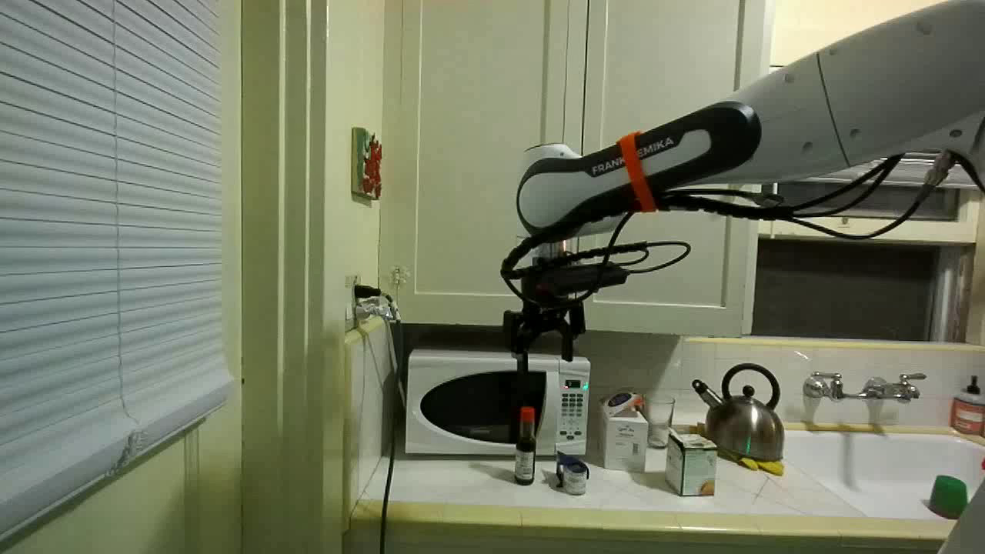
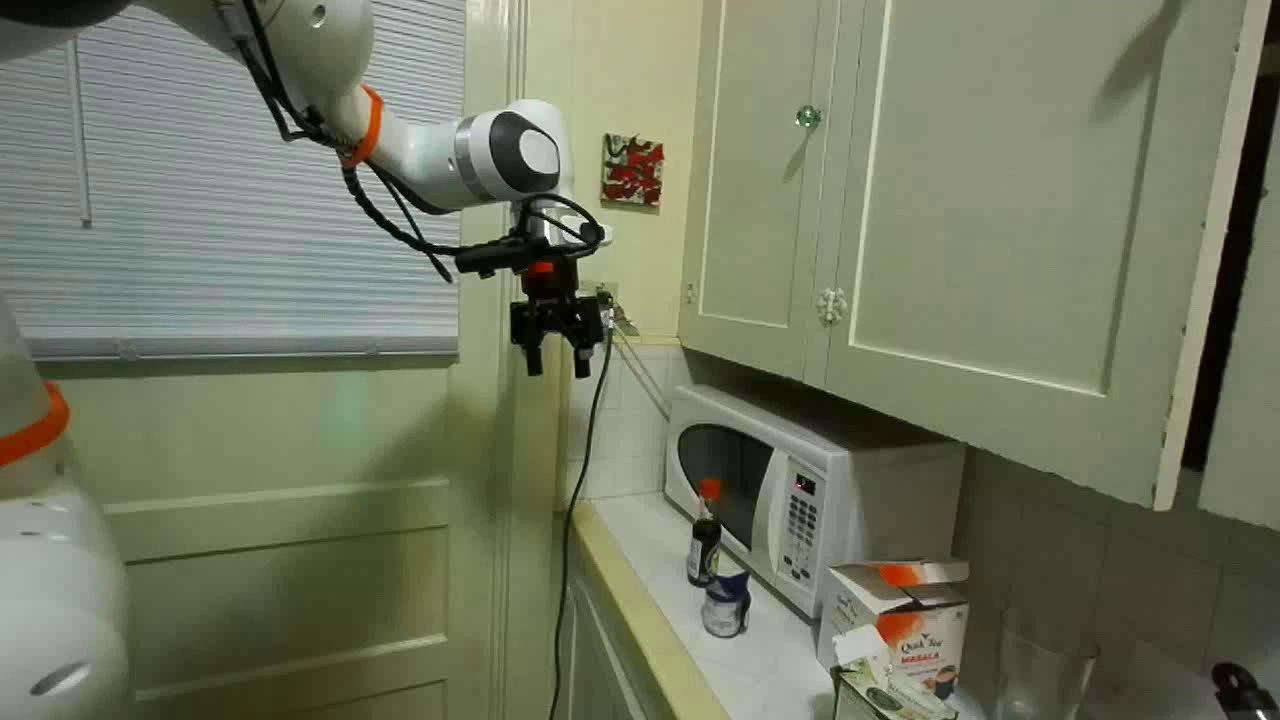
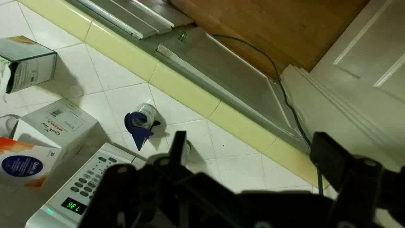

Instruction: Open the top left cabinet door

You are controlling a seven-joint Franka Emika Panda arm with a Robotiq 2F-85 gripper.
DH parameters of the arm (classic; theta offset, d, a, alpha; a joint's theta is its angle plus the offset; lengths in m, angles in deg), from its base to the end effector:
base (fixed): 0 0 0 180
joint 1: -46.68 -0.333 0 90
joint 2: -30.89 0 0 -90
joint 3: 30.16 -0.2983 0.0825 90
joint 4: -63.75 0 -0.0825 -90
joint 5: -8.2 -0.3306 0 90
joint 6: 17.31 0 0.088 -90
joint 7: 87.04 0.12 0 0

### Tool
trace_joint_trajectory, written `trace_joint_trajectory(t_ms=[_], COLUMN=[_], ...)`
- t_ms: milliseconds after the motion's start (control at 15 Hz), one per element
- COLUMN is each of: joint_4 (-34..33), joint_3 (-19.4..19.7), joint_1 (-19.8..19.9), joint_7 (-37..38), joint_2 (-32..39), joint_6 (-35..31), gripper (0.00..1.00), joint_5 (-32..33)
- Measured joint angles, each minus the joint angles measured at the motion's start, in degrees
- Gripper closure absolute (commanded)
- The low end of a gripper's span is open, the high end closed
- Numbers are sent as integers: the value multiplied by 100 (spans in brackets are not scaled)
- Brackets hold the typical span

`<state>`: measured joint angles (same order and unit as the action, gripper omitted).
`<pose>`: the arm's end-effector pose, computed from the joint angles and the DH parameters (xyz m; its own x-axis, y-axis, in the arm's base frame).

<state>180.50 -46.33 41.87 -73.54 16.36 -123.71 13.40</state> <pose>0.4140 0.1611 0.5360 0.9837 0.1525 0.0954 0.1385 -0.9805 0.1393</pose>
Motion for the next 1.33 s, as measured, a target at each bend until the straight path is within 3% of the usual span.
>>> trace_joint_trajectory(t_ms=[600,800,1333], joint_4=[0,-169,-2375], joint_3=[0,85,445], joint_1=[0,-36,12], joint_7=[0,273,1998], joint_2=[0,98,749], joint_6=[0,-16,488], gripper=[0,0,0], joint_5=[0,-264,-496])
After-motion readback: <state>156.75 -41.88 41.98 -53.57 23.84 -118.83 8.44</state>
